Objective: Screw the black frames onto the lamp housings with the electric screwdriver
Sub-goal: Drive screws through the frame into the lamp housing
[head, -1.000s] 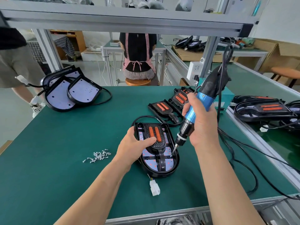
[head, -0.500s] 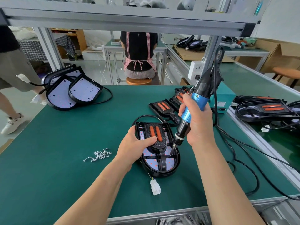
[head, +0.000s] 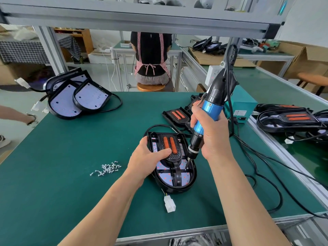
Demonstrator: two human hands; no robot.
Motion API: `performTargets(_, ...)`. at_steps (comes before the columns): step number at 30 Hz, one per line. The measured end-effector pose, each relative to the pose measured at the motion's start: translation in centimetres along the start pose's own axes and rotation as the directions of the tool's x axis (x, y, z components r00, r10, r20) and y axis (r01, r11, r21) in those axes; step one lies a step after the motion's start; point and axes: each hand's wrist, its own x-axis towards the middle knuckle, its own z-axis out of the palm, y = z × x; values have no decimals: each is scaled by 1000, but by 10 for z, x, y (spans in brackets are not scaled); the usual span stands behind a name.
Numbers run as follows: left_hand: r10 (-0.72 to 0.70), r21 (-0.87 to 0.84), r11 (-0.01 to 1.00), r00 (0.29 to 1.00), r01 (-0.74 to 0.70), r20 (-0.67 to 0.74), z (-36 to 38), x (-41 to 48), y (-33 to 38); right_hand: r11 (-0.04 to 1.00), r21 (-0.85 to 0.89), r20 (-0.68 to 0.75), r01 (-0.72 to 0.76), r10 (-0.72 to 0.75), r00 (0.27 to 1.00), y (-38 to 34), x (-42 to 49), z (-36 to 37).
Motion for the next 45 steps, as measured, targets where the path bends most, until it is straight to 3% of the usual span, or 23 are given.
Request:
performTargets(9, 18, -12, 1000, 1000, -18, -6, 0, 3, -4, 1000, 16, 16, -3, 3, 1000, 2, 2, -4)
performTargets(19, 23, -54, 998, 1000, -24, -13, 3, 6, -8, 999, 41, 205, -24, 15, 979, 4, 2, -1)
performTargets(37, 34, -49, 998, 999, -33, 22, 1, 4, -4, 989, 147, 76, -5, -7, 997, -4, -6, -17)
performTargets(42, 24, -49, 999, 1000, -24, 13, 0, 4, -3, 944, 330, 48, 21, -39, 998, -22, 13, -21)
performTargets(45, 23, -39, 999, 1000, -23, 16, 1, 4, -3, 878, 477, -71, -45, 89, 994, -19, 20, -27)
